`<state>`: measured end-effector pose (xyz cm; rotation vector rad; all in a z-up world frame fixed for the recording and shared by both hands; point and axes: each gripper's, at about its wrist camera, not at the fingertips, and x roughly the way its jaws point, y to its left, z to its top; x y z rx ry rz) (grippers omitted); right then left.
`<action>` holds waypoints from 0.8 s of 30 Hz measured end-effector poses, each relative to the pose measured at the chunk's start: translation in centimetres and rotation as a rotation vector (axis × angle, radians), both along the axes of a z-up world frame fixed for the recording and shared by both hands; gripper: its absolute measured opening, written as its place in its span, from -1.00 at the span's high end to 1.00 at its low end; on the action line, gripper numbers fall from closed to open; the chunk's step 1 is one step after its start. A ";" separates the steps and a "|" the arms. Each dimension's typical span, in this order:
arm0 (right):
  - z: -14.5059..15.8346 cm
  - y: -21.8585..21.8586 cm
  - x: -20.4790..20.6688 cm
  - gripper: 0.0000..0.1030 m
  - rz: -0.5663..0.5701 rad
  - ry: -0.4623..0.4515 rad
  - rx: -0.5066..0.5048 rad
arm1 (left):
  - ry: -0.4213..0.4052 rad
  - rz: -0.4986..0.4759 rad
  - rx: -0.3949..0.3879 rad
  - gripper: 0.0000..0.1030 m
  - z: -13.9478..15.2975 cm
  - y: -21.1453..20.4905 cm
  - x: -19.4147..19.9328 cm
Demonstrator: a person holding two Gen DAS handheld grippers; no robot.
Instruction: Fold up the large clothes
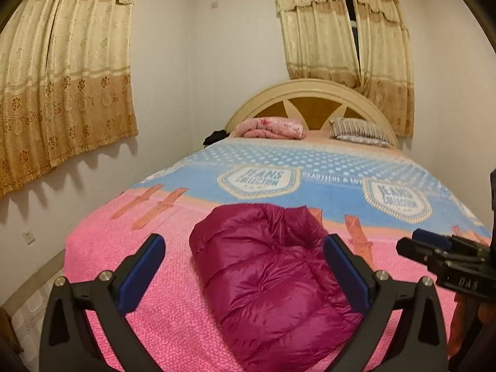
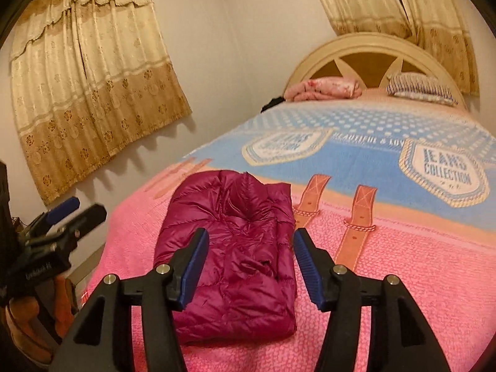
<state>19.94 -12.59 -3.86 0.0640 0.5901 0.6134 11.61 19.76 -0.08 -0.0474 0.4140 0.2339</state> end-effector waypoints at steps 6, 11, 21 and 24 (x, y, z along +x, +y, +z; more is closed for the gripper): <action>1.1 -0.4 -1.1 -0.16 -0.007 -0.031 0.008 | -0.012 -0.009 0.016 -1.00 0.2 -1.1 -0.5; 1.4 -0.9 -1.4 -0.17 -0.015 -0.036 0.018 | -0.014 -0.008 0.011 -1.00 0.2 -1.2 -0.7; 1.3 -1.2 -1.5 -0.19 -0.022 -0.018 0.025 | -0.020 -0.009 0.019 -1.00 0.3 -2.2 -1.1; 1.3 -1.2 -1.6 -0.19 -0.023 -0.022 0.025 | -0.021 -0.004 0.018 -1.00 0.3 -2.4 -1.2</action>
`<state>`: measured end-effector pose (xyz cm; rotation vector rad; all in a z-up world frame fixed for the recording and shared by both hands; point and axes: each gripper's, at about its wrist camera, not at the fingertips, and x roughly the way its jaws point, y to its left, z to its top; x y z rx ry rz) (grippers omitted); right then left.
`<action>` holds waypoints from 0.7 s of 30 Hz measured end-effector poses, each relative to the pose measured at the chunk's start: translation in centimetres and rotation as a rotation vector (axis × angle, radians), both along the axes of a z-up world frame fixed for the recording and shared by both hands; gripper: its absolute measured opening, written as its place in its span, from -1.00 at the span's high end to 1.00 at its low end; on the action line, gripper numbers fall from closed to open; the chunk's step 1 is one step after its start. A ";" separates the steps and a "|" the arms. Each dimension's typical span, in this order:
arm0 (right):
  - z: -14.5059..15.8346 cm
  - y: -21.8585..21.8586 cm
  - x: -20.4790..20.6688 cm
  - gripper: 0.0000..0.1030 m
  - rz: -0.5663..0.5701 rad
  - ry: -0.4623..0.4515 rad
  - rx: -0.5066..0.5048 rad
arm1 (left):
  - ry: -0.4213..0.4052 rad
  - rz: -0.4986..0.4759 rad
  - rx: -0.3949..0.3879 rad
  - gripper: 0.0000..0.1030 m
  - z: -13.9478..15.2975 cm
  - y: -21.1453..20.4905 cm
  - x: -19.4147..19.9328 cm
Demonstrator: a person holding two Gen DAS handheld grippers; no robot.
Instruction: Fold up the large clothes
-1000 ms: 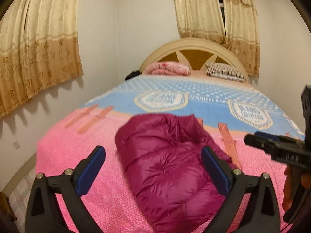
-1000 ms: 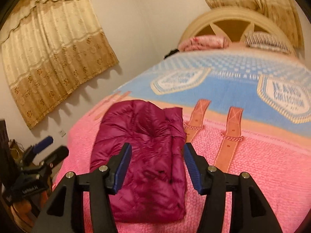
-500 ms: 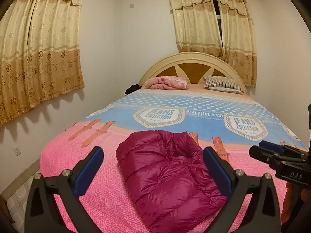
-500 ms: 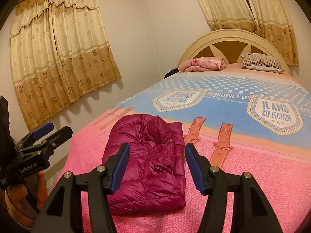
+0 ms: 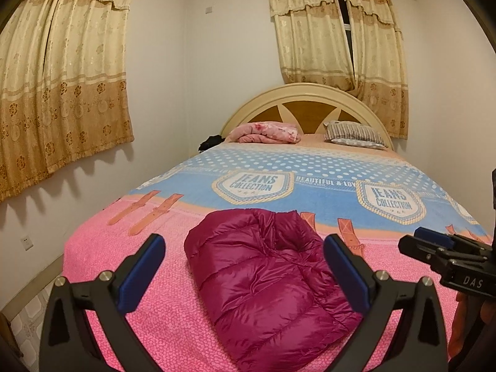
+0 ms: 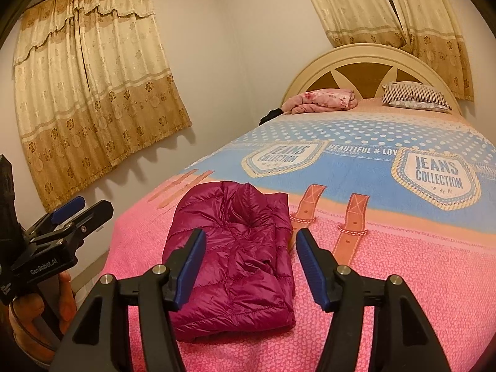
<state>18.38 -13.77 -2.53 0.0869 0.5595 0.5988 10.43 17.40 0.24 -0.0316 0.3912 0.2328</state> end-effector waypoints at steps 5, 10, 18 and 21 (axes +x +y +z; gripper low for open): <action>-0.1 0.2 0.0 -0.20 0.004 0.003 -0.005 | 0.002 0.001 0.001 -1.00 0.0 0.0 0.0; -0.3 0.4 0.0 -0.20 0.007 0.010 -0.007 | 0.003 0.000 0.000 -1.00 0.0 0.1 0.0; -0.6 0.5 0.0 -0.21 0.013 0.017 -0.010 | 0.003 0.002 -0.001 -1.00 -0.1 0.1 0.1; -0.6 0.5 -0.1 -0.21 0.014 0.014 -0.012 | 0.004 0.003 0.001 -1.00 0.0 0.1 0.1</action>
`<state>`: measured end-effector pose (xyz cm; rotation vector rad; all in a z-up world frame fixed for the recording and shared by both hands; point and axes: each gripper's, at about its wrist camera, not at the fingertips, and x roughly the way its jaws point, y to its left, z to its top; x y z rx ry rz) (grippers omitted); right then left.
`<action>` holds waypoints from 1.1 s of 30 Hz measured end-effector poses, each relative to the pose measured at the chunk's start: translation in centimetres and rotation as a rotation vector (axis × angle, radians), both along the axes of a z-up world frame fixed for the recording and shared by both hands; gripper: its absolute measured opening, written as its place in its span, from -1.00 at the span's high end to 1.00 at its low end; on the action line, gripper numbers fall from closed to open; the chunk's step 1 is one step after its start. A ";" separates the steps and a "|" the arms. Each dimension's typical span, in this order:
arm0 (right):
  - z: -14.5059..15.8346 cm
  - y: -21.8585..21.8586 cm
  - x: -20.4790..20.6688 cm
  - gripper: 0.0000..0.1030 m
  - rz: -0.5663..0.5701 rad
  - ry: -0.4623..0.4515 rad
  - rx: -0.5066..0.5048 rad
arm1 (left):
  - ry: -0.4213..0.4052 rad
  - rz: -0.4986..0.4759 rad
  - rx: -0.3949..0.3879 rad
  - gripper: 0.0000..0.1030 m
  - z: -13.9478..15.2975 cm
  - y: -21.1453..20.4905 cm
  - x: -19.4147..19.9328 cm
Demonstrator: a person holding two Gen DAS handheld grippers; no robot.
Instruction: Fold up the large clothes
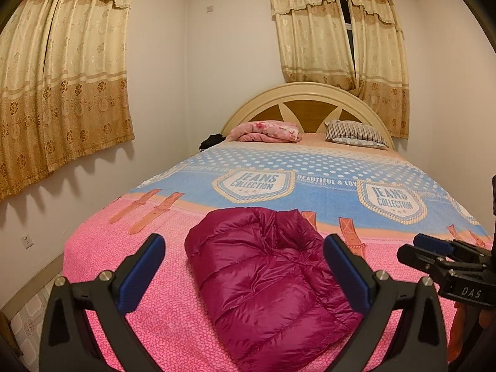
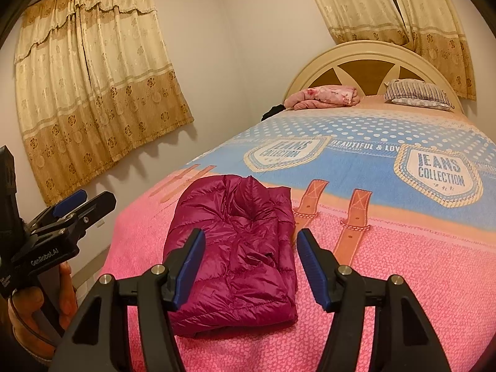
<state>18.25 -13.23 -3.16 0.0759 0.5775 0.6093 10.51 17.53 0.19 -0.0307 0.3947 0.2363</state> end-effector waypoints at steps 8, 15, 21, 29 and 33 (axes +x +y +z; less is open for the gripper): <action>0.0 0.1 0.0 -0.22 0.002 -0.001 -0.001 | -0.006 0.010 0.000 -1.00 0.0 0.0 -0.1; 0.1 0.2 -0.3 -0.22 0.010 -0.006 -0.002 | 0.001 0.010 -0.019 -1.00 0.0 0.1 -0.2; -0.1 0.2 -0.4 -0.22 0.020 -0.005 -0.006 | 0.023 0.033 -0.022 -1.00 -0.2 0.4 0.1; -0.4 0.3 -0.6 -0.23 0.028 -0.002 -0.011 | 0.019 0.029 0.023 -1.00 -0.5 -0.1 0.0; -0.6 0.2 -0.6 -0.23 0.025 0.003 -0.013 | 0.019 0.007 0.018 -1.00 -0.5 -0.2 0.0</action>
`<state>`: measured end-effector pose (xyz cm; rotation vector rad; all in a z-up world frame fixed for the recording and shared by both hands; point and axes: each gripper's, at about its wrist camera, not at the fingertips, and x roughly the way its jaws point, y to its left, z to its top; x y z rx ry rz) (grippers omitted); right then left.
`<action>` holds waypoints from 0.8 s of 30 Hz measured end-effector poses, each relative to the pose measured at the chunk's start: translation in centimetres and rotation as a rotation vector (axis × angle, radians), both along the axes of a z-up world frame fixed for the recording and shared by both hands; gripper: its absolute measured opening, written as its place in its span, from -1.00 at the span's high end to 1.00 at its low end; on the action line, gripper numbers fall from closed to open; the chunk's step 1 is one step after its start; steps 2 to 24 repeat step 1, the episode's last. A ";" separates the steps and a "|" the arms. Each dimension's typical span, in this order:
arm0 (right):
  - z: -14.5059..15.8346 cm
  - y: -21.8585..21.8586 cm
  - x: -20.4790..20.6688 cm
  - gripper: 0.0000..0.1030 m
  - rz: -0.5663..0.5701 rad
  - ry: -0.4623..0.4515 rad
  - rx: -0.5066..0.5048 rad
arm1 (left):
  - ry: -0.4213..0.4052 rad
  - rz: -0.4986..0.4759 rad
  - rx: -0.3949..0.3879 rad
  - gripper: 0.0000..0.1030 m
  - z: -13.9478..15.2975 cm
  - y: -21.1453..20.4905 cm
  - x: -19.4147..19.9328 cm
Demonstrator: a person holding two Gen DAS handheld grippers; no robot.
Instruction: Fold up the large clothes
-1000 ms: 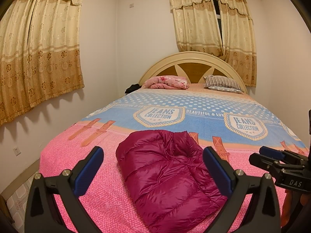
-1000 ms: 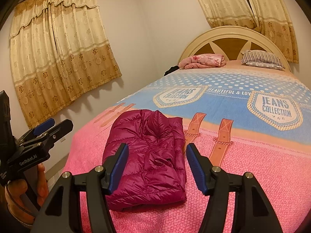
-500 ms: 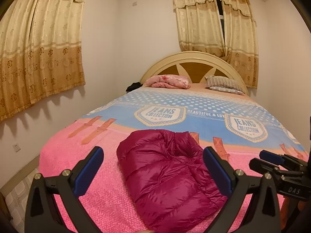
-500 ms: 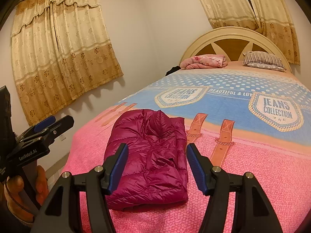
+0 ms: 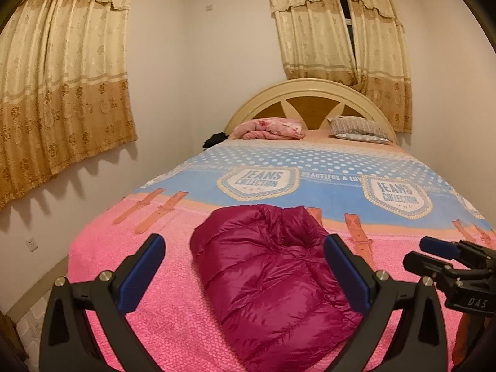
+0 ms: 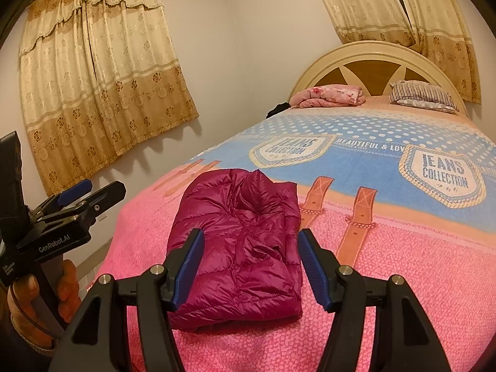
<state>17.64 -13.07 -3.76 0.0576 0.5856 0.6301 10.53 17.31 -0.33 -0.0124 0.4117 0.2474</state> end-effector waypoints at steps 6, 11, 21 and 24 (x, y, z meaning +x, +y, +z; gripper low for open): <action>0.0 -0.1 0.0 -0.23 -0.001 0.001 -0.001 | 0.000 -0.006 0.000 -1.00 0.0 -0.1 0.0; 0.0 -0.1 0.0 -0.23 -0.001 0.001 -0.001 | 0.000 -0.006 0.000 -1.00 0.0 -0.1 0.0; 0.0 -0.1 0.0 -0.23 -0.001 0.001 -0.001 | 0.000 -0.006 0.000 -1.00 0.0 -0.1 0.0; 0.0 -0.1 0.0 -0.23 -0.001 0.001 -0.001 | 0.000 -0.006 0.000 -1.00 0.0 -0.1 0.0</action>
